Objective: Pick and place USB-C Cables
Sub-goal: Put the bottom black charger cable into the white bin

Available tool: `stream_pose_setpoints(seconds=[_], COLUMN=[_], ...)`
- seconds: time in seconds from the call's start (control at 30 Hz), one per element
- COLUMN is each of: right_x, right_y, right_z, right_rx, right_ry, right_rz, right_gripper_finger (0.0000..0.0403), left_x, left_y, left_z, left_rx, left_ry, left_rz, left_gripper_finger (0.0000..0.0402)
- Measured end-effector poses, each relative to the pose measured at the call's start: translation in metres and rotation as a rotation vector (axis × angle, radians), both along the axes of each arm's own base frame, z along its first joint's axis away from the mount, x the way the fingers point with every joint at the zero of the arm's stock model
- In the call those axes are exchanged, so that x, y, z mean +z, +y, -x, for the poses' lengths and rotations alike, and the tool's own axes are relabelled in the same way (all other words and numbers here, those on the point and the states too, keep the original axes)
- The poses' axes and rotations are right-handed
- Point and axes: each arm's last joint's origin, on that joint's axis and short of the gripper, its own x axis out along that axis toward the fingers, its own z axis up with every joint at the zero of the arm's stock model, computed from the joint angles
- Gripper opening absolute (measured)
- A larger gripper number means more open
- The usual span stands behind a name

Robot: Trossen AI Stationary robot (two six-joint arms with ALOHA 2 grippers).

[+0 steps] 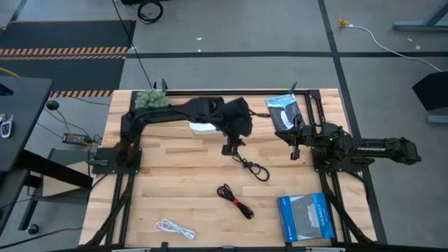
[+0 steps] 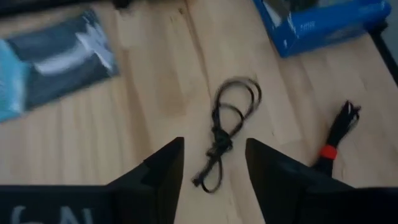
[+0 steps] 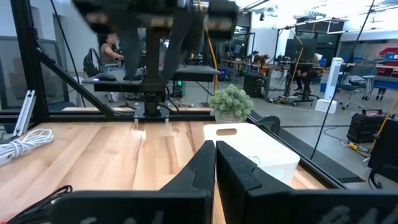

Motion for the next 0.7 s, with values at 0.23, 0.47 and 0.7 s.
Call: stream_pose_setpoints(seconds=[0.23,0.47,0.7], right_x=[0.0,0.0,0.0], right_y=[0.0,0.0,0.0], right_z=[0.0,0.0,0.0], right_rx=[0.0,0.0,0.0], right_ry=[0.0,0.001,0.0], right_rz=[0.0,0.0,0.0], right_gripper_finger=[0.002,0.002,0.002], left_x=[-0.037,-0.066,-0.09], left_y=[-0.018,-0.057,-0.108], left_z=[-0.02,-0.024,-0.026], left_rx=[-0.042,-0.18,-0.309], left_ry=[0.081,0.21,0.28], left_rz=[0.042,0.097,0.101], left_gripper_finger=[0.0198,0.0184,0.0177])
